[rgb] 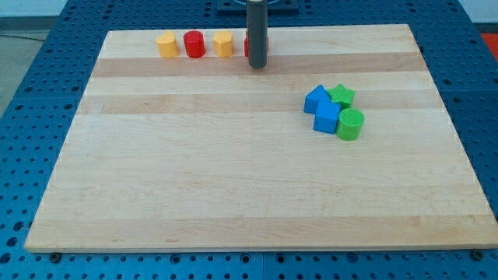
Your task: Push the green star below to the yellow heart
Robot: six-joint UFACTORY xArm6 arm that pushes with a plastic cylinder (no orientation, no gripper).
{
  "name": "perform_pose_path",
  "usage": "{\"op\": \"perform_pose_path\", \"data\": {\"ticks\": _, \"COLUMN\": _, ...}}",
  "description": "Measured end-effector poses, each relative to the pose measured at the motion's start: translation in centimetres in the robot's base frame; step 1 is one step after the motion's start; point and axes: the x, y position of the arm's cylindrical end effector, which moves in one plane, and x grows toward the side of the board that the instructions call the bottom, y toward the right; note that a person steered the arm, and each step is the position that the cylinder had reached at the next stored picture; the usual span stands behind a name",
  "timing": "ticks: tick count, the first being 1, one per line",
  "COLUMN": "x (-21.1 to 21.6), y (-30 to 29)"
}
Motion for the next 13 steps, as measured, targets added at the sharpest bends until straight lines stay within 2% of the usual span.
{"op": "perform_pose_path", "data": {"ticks": 3, "x": -1.1, "y": 0.1}}
{"op": "perform_pose_path", "data": {"ticks": 4, "x": -1.1, "y": 3.6}}
{"op": "perform_pose_path", "data": {"ticks": 5, "x": -0.8, "y": 10.0}}
{"op": "perform_pose_path", "data": {"ticks": 6, "x": 3.1, "y": 16.3}}
{"op": "perform_pose_path", "data": {"ticks": 7, "x": 8.1, "y": 19.2}}
{"op": "perform_pose_path", "data": {"ticks": 8, "x": 10.2, "y": 16.7}}
{"op": "perform_pose_path", "data": {"ticks": 10, "x": 11.1, "y": 9.8}}
{"op": "perform_pose_path", "data": {"ticks": 11, "x": 9.4, "y": 8.7}}
{"op": "perform_pose_path", "data": {"ticks": 13, "x": 7.2, "y": 1.6}}
